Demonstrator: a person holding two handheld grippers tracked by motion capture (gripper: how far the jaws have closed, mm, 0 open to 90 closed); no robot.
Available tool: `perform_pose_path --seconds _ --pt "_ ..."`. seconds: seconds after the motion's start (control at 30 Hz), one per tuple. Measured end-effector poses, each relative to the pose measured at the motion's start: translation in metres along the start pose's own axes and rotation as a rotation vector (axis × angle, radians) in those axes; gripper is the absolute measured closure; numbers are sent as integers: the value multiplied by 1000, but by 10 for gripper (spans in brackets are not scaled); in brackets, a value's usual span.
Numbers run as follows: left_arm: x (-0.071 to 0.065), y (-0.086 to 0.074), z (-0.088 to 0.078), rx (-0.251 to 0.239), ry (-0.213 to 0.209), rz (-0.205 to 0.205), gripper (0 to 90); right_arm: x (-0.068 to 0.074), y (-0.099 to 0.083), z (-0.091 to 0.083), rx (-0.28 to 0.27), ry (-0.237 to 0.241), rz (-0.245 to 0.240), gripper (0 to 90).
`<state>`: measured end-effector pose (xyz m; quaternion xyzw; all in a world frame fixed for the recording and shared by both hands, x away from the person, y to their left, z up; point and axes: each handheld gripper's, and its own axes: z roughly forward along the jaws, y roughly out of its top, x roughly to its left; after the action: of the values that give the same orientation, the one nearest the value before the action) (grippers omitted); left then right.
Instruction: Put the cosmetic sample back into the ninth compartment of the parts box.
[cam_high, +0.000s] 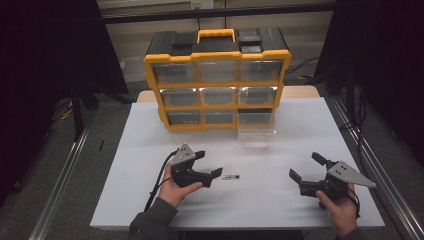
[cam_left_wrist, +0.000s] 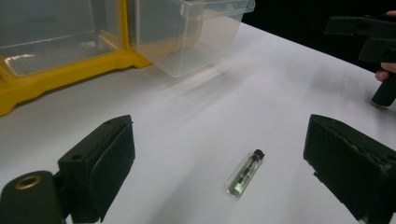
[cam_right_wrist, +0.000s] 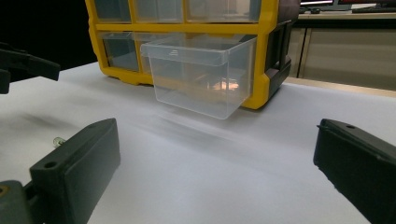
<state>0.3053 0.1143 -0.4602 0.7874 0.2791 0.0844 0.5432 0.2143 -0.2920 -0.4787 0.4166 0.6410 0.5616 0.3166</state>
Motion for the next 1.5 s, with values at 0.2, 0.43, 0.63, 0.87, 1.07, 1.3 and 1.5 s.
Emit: perform_pose_path --seconds 0.2,0.43,0.63,0.87,1.07,1.3,1.5 --pt "-3 1 9 27 -22 19 140 0 0 0 1 3 -2 2" --pt "-8 3 21 85 -42 45 206 0 0 0 0 5 -2 2" --pt "-11 4 30 155 -40 89 319 0 1 -1 1 7 -2 2" --pt "-10 1 39 231 -69 110 471 0 1 -1 -1 8 -4 2" --pt "-12 2 45 287 -92 114 570 0 1 -1 0 9 -3 2" --pt "-15 4 55 351 -127 126 693 -1 1 -1 -7 13 -1 2" --pt "-17 2 60 360 -134 135 764 0 1 -1 -4 13 1 3"
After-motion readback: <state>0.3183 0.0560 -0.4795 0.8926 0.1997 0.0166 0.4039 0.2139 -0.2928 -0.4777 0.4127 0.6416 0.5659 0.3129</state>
